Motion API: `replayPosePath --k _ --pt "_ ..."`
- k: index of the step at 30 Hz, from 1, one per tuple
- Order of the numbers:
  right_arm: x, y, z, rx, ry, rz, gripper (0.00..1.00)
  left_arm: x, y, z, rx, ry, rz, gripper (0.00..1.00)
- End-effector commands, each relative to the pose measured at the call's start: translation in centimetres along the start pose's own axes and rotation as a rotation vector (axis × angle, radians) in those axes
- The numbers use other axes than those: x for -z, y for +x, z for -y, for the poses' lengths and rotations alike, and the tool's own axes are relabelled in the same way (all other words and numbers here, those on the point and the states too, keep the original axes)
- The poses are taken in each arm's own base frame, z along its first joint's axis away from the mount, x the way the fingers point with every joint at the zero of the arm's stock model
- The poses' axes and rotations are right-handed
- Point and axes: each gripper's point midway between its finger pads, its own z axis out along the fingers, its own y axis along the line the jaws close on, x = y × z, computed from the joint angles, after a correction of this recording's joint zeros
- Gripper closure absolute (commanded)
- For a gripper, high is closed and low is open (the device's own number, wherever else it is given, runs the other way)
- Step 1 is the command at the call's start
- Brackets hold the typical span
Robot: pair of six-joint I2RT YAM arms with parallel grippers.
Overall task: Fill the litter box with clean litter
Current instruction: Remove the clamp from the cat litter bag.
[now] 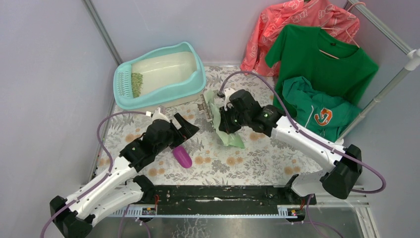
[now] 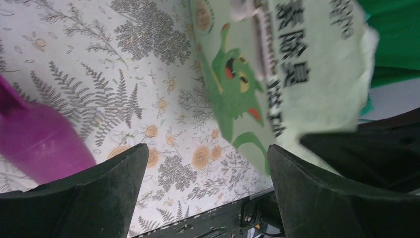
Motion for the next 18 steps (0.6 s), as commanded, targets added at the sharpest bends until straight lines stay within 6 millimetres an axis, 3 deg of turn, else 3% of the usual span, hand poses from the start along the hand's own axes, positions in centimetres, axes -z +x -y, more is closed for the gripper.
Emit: replayPosePath --k 1,4,8,18 --pt "0.3 0.8 -1.3 -0.01 -0.092 0.049 1.0 -0.6 -2.4 4.4 0.059 0.125 0.075 0.01" --pt "-0.3 3.0 -1.0 -0.038 -0.107 0.037 1.0 -2.0 -2.4 4.5 0.09 0.115 0.077 0.01" --pt "-0.3 4.1 -1.0 -0.054 -0.123 0.038 1.0 -4.2 -1.7 3.2 0.135 0.071 0.073 0.01" --pt "0.2 3.7 -1.0 -0.049 -0.121 0.058 1.0 -6.2 -0.5 0.1 0.255 0.027 0.081 0.01"
